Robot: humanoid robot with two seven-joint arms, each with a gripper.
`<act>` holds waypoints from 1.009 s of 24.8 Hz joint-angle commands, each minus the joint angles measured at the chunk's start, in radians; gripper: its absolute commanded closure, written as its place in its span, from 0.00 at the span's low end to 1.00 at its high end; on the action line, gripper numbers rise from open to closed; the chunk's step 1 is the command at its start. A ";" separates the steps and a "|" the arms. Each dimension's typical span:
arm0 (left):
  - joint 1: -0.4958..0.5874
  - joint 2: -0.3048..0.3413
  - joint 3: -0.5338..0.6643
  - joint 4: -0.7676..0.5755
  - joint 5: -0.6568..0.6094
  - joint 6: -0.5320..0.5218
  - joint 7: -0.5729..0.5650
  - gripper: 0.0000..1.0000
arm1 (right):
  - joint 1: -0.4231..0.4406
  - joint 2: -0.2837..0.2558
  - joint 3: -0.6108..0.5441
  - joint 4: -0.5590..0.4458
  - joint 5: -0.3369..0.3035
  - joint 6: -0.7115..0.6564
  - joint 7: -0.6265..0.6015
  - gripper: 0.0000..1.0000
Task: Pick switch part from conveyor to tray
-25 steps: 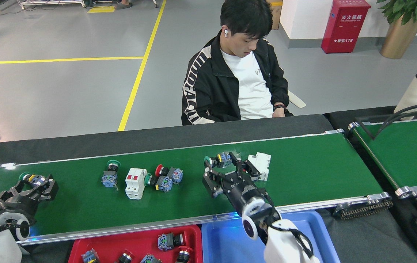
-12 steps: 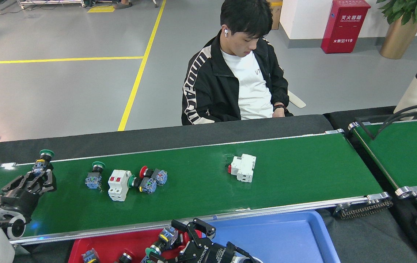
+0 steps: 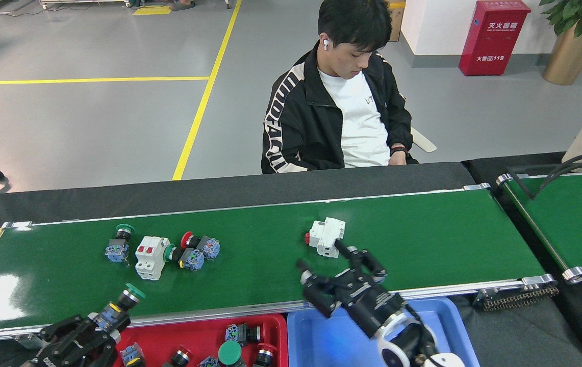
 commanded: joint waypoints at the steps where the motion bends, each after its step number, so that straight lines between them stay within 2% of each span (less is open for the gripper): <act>1: 0.003 0.000 -0.019 -0.038 -0.044 -0.003 0.017 0.76 | 0.009 -0.044 -0.036 -0.019 -0.001 0.113 -0.029 0.01; 3: 0.006 -0.009 -0.042 -0.052 -0.073 -0.003 0.023 0.47 | 0.089 -0.098 -0.047 -0.055 -0.002 0.147 -0.092 0.00; 4: 0.006 -0.019 -0.044 -0.055 -0.073 -0.003 0.023 0.06 | 0.153 -0.124 -0.048 -0.092 -0.002 0.147 -0.122 0.00; 7: 0.005 -0.046 -0.028 -0.057 -0.073 -0.003 0.023 0.03 | 0.318 -0.164 -0.048 -0.192 -0.004 0.146 -0.139 0.00; 9: 0.006 -0.051 -0.004 -0.054 -0.073 -0.003 0.025 0.02 | 0.373 -0.164 -0.054 -0.226 -0.002 0.144 -0.162 0.00; 18: 0.014 -0.068 0.180 -0.037 0.010 -0.003 0.014 0.02 | 0.382 -0.164 -0.059 -0.226 -0.002 0.146 -0.175 0.00; 20: 0.014 -0.140 0.283 -0.008 0.006 -0.003 -0.003 0.03 | 0.384 -0.162 -0.059 -0.226 -0.004 0.146 -0.175 0.00; 22: 0.000 -0.224 0.375 0.046 0.003 -0.003 -0.089 0.03 | 0.384 -0.162 -0.060 -0.224 -0.002 0.146 -0.176 0.00; 24: -0.011 -0.259 0.423 0.089 0.011 -0.003 -0.156 0.03 | 0.384 -0.162 -0.059 -0.224 -0.002 0.146 -0.175 0.00; 25: -0.014 -0.276 0.444 0.095 0.011 0.051 -0.167 0.03 | 0.384 -0.162 -0.059 -0.224 -0.004 0.146 -0.175 0.00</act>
